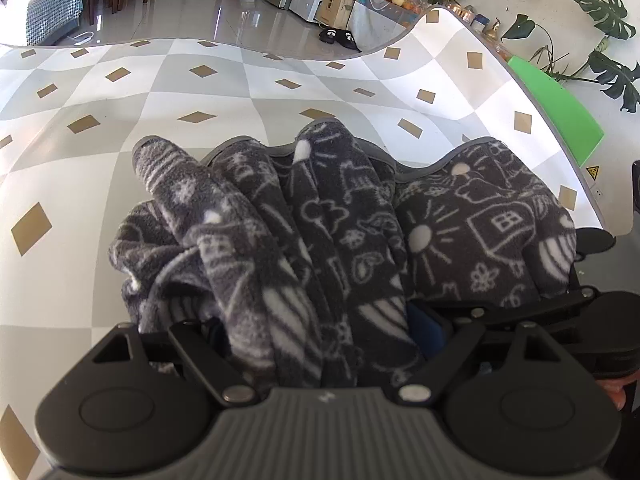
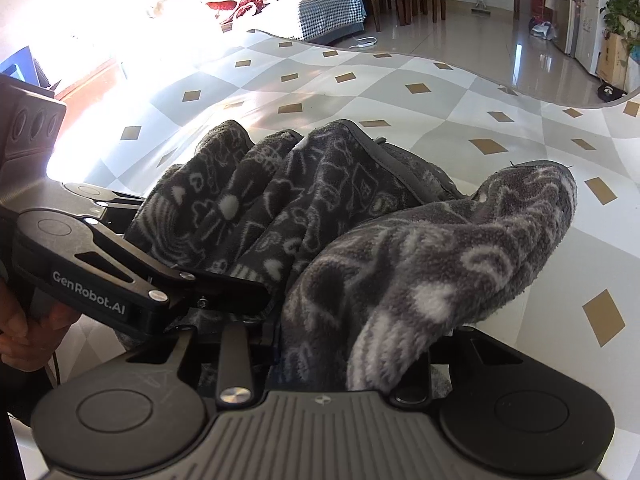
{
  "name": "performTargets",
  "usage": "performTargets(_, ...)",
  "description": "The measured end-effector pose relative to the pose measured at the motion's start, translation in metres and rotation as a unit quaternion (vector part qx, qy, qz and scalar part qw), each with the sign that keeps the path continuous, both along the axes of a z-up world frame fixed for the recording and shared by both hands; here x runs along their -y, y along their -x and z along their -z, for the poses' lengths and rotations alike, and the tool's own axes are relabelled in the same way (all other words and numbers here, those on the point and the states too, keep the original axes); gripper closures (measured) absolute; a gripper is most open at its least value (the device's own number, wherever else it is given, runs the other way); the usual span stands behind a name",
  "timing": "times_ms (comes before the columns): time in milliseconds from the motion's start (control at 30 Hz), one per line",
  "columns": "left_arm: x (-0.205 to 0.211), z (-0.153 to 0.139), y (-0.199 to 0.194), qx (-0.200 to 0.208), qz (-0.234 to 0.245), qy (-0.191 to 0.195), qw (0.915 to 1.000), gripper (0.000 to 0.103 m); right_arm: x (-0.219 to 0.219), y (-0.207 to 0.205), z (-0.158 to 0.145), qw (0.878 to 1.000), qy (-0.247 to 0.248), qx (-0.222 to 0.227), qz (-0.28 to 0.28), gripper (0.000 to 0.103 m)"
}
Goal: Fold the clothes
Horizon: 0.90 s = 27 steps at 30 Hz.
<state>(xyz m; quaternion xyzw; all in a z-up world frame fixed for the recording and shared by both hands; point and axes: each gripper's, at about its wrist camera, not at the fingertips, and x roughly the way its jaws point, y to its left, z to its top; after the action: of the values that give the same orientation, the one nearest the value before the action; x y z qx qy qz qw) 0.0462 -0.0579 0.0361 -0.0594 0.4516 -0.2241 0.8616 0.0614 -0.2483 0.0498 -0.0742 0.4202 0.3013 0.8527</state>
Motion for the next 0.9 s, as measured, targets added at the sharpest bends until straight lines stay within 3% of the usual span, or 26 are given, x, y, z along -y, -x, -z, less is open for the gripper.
performTargets(267,0.003,-0.021,0.006,0.031,-0.005,-0.004,0.9995,0.019,0.0,0.006,-0.016,0.999,0.002,0.035,0.004,0.066)
performTargets(433,0.004,-0.035,0.012,0.046,-0.003,0.002,0.9989,0.025,0.0,0.013,-0.027,0.999,0.001,0.054,0.006,0.066)
performTargets(567,0.004,-0.027,0.01,0.029,-0.006,-0.003,0.9996,0.025,-0.001,0.013,-0.021,0.999,0.01,0.041,0.011,0.066)
performTargets(700,0.005,-0.007,0.002,0.006,-0.035,-0.057,0.9978,0.016,-0.004,0.009,-0.001,0.998,0.057,0.022,0.012,0.064)
performTargets(767,-0.005,0.0,-0.003,-0.011,-0.06,-0.049,0.9969,0.013,0.001,0.004,0.008,0.997,0.075,0.004,0.03,0.062)
performTargets(900,-0.035,0.013,-0.015,-0.042,-0.117,-0.029,0.9919,0.01,0.023,-0.007,0.018,0.995,0.057,-0.033,0.073,0.06)
